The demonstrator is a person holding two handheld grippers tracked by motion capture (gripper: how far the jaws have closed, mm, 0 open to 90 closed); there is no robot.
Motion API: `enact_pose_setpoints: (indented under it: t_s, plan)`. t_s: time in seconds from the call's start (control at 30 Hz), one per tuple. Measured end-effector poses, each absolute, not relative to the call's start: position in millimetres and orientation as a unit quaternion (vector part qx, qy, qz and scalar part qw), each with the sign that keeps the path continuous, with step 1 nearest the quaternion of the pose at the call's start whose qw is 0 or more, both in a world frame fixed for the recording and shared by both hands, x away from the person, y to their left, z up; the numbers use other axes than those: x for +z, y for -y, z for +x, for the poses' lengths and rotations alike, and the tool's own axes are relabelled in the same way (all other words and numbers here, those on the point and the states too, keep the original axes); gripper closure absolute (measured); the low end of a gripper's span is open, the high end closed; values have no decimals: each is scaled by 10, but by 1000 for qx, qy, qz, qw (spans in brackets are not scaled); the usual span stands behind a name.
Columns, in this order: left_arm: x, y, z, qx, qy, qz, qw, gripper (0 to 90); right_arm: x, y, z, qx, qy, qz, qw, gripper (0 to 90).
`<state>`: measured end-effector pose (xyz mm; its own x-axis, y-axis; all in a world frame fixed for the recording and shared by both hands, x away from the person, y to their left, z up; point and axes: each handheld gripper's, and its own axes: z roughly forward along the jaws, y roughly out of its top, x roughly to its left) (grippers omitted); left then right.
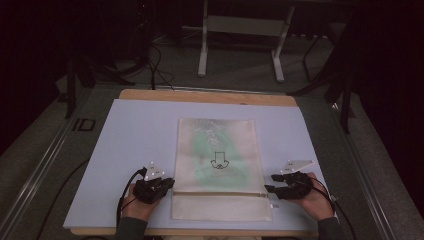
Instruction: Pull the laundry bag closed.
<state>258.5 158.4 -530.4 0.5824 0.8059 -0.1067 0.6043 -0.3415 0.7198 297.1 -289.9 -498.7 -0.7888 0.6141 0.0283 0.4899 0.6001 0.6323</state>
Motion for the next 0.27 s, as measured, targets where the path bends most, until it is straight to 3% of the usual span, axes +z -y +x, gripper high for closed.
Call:
enact_pose_setpoints:
  t_s: [0.27]
  plan:
    - [-5296, -1604, 2588, 145, -441, 804, 371, 819, -5043, 2927, 3028, 327, -874, 339, 121, 467]
